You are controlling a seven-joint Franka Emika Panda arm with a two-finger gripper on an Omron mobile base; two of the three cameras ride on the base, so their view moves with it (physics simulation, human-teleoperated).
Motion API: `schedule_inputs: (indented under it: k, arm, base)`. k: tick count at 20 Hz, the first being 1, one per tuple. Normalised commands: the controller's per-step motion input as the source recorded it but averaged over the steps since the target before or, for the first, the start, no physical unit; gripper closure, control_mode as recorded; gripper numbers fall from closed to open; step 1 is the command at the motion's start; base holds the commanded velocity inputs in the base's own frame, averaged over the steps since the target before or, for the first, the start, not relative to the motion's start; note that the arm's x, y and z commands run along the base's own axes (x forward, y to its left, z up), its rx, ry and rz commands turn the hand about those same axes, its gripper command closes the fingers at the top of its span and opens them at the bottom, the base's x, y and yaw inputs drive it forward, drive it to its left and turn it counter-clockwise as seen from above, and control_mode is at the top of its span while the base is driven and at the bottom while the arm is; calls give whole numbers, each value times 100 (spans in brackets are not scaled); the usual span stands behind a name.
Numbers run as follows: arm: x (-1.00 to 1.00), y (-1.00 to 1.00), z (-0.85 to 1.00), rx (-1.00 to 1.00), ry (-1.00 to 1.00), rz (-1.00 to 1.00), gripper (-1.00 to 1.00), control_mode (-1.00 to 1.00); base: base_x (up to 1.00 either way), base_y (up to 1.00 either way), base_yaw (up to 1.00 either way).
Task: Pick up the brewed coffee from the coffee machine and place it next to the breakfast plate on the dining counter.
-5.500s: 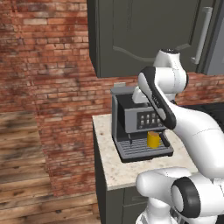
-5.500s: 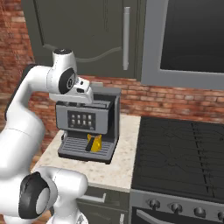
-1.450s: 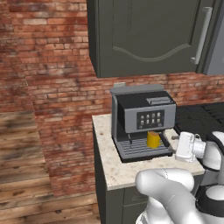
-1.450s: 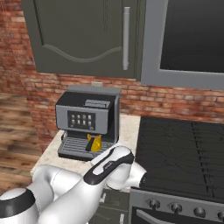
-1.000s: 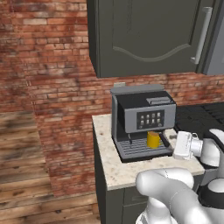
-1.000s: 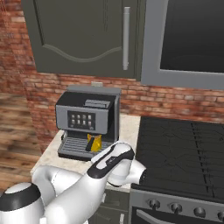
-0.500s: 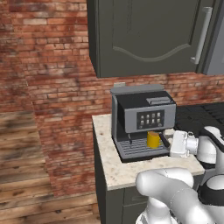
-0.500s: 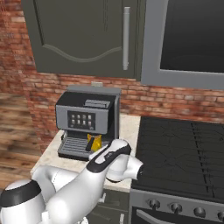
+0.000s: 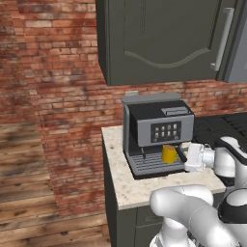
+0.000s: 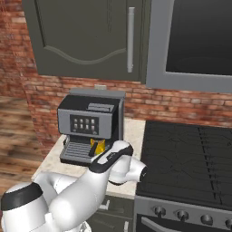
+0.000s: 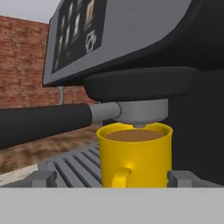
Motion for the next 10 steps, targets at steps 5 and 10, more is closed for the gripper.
schedule_inputs:
  k: [5, 10]
  arm:
    - [8, 0, -11, 0, 1, 0, -100, -100]
    - [11, 0, -16, 0, 0, 0, -100, -100]
  base:
    - [0, 0, 0]
    - [0, 0, 0]
